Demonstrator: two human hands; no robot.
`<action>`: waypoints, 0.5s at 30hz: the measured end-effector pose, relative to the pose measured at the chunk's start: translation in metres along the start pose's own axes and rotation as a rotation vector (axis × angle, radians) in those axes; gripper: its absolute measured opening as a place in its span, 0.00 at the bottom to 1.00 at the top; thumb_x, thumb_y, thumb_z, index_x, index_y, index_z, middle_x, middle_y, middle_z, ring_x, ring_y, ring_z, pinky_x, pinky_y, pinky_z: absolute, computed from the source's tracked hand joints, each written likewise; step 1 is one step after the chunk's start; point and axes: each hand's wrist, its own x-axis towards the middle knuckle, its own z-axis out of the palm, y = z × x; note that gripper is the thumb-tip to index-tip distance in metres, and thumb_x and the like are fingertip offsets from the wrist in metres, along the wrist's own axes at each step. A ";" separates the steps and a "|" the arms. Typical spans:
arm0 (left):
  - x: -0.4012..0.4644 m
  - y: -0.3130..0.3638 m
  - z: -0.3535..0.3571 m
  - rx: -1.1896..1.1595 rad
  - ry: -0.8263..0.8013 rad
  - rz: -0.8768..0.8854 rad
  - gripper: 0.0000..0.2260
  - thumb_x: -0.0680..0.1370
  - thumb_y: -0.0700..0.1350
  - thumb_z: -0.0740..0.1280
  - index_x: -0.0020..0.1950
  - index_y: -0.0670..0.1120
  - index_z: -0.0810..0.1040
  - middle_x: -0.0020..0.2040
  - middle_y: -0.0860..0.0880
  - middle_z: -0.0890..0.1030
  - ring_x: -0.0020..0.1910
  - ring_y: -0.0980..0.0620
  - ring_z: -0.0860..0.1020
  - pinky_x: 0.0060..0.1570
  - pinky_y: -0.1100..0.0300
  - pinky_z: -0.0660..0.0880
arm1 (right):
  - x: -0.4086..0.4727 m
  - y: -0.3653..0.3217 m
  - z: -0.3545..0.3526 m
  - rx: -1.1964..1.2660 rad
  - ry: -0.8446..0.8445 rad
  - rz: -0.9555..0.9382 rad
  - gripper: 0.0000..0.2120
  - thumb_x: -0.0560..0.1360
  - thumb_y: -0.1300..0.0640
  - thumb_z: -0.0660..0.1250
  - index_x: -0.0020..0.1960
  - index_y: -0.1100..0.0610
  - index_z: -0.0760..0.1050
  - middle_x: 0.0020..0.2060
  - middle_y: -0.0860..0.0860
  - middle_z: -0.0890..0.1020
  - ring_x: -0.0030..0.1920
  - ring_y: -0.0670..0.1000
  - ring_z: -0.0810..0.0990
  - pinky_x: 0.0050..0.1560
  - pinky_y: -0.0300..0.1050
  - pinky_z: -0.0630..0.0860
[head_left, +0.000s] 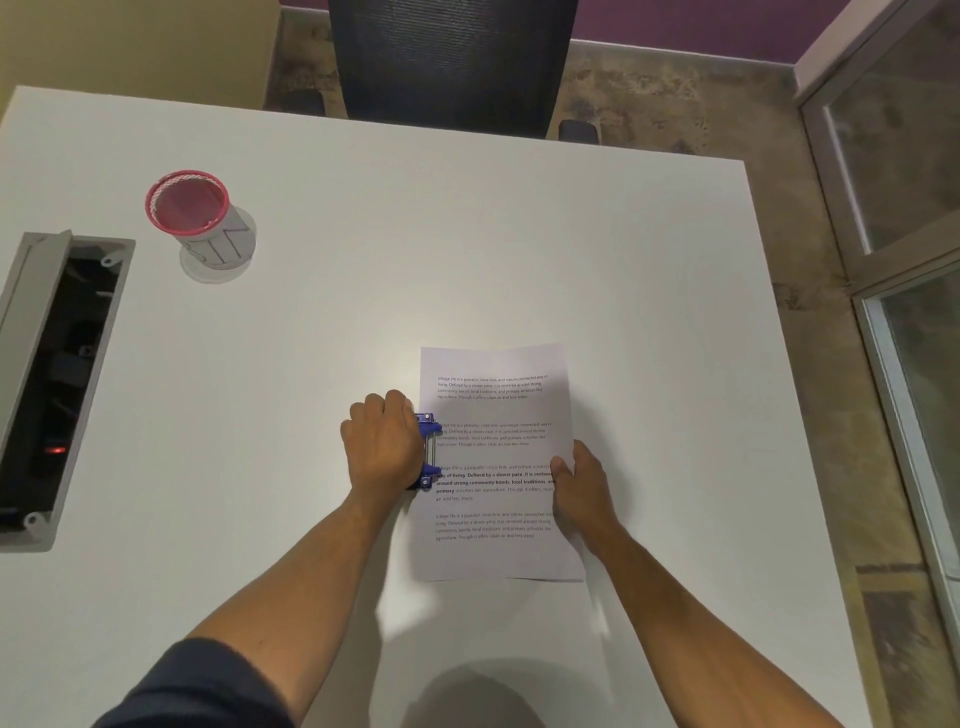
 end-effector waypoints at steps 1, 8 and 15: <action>0.000 0.000 0.000 0.005 0.029 0.016 0.08 0.78 0.39 0.58 0.40 0.42 0.73 0.36 0.43 0.74 0.34 0.43 0.69 0.34 0.48 0.68 | 0.000 0.000 0.000 -0.002 0.004 -0.002 0.06 0.83 0.59 0.56 0.55 0.52 0.71 0.46 0.43 0.80 0.43 0.41 0.81 0.30 0.26 0.74; -0.001 -0.005 0.007 -0.008 0.108 0.057 0.08 0.78 0.39 0.59 0.40 0.42 0.73 0.36 0.44 0.73 0.34 0.43 0.69 0.33 0.52 0.63 | 0.000 0.002 0.002 0.003 0.008 0.002 0.07 0.82 0.61 0.56 0.54 0.53 0.72 0.45 0.42 0.80 0.37 0.34 0.81 0.30 0.25 0.73; -0.001 -0.004 0.007 -0.004 0.028 0.024 0.05 0.75 0.37 0.64 0.40 0.43 0.72 0.36 0.44 0.74 0.33 0.44 0.68 0.32 0.54 0.62 | 0.001 0.001 0.000 -0.022 0.008 -0.014 0.07 0.82 0.60 0.56 0.54 0.53 0.71 0.44 0.42 0.80 0.36 0.34 0.81 0.29 0.26 0.73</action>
